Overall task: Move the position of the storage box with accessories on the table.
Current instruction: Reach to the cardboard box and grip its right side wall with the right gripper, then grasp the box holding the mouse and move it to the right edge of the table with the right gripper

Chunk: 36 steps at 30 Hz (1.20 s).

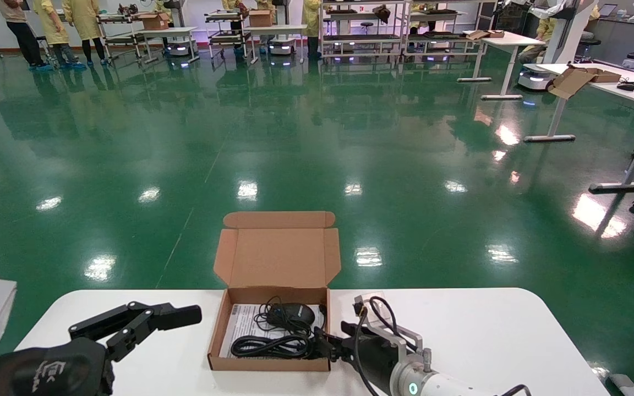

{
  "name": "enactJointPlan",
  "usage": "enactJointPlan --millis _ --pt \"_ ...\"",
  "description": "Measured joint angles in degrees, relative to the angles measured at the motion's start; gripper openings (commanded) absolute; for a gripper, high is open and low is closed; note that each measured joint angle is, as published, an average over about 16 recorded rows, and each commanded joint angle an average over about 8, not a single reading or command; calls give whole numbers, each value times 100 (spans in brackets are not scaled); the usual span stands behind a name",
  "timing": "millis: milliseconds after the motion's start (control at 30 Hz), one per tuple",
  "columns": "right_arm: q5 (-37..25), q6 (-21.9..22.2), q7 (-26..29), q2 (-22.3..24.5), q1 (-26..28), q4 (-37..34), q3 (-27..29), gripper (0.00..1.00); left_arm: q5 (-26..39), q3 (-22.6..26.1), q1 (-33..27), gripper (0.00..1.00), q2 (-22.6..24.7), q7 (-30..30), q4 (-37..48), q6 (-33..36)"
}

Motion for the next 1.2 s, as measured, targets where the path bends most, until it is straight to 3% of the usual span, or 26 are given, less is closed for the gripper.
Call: enactJointPlan --millis 800,1200 --pt "596 328 247 26 128 127 -763 0 0 0 0 100 0 0 0 0" --pt "739 40 -98 85 297 -47 -810 0 0 0 0 100 0 0 0 0"
